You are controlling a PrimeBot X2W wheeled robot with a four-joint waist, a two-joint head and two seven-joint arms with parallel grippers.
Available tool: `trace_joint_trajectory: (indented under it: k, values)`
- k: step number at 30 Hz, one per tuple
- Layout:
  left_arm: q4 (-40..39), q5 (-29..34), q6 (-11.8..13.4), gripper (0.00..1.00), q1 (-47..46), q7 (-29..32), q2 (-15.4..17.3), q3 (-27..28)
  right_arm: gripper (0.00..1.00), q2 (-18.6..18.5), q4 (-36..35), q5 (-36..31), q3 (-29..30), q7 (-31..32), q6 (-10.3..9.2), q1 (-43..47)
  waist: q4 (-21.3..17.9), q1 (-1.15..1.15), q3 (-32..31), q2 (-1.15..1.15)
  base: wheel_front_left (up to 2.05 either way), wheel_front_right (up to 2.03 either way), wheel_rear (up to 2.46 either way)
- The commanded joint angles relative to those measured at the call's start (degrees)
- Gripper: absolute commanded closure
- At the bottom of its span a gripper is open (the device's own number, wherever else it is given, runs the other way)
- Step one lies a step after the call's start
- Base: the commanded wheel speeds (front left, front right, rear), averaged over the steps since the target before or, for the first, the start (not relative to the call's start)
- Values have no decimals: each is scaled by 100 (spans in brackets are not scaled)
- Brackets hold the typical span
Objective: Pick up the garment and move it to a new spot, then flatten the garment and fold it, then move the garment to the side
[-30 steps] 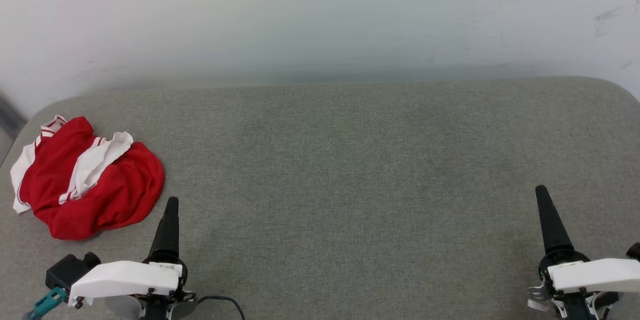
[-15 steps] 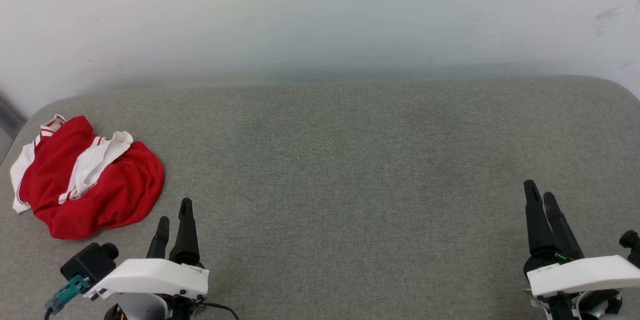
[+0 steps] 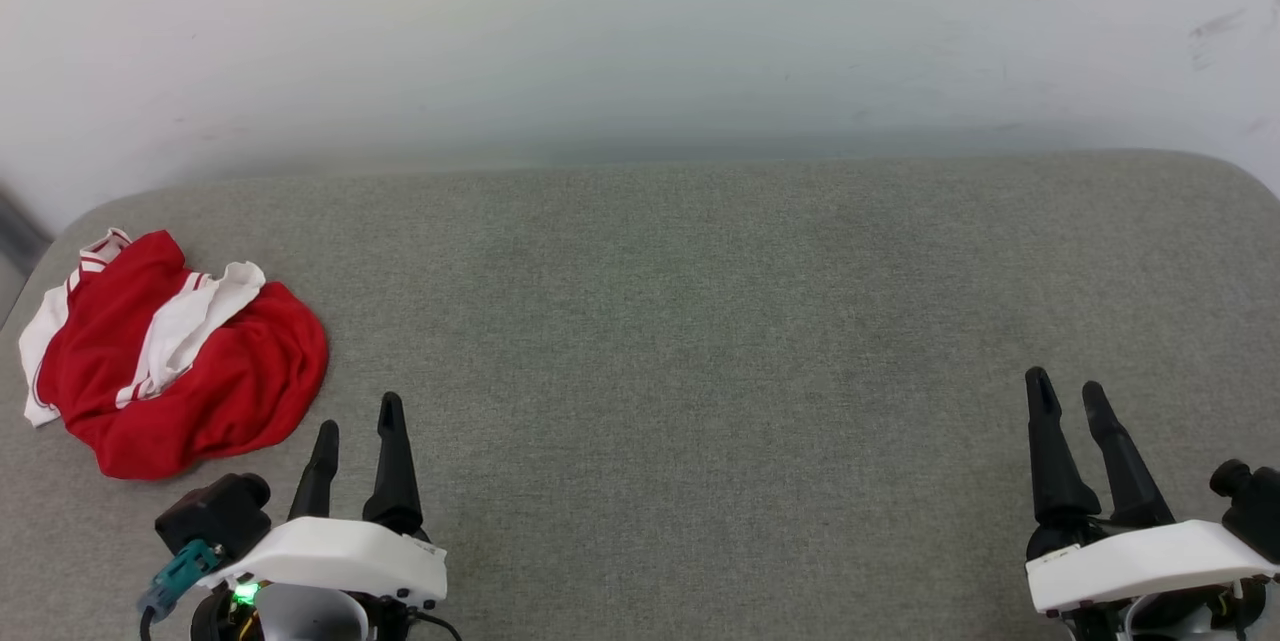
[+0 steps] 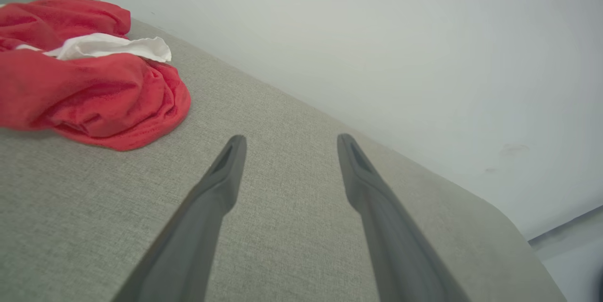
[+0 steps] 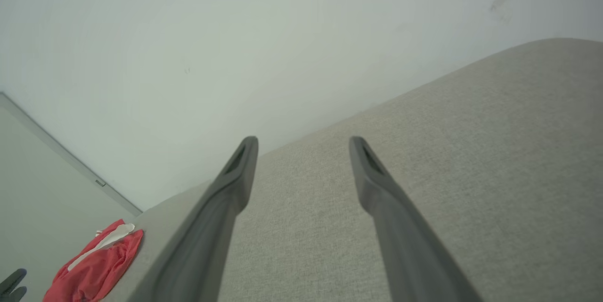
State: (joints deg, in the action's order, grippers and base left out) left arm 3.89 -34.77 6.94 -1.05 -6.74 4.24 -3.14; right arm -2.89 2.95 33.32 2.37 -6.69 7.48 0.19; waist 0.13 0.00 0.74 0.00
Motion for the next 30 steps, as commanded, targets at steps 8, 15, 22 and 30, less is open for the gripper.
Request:
trace_joint_trajectory:
  k: [8, 15, 22, 30]
  values:
    - [-174, 574, 93, 0, 38, -168, 89, -187, 0, -1, -152, -661, -52, -168, 2, 52, -2, 0, 3, 0, 0, 0, 0]
    - [-229, 890, 115, 0, 89, -254, 72, -258, 0, -1, -187, -1021, -81, -258, 1, 97, 5, 0, 3, 0, 0, 0, 0]
    - [-287, 1217, -39, 0, 156, -371, 16, -251, 0, 0, -242, -1452, -125, -365, 1, 175, 9, 0, 5, 0, 0, 0, 0]
    - [-329, 1506, -295, 0, 220, -471, -66, -164, 0, 1, -304, -1746, -133, -471, 1, 210, 11, 0, 19, 0, 0, 0, 0]
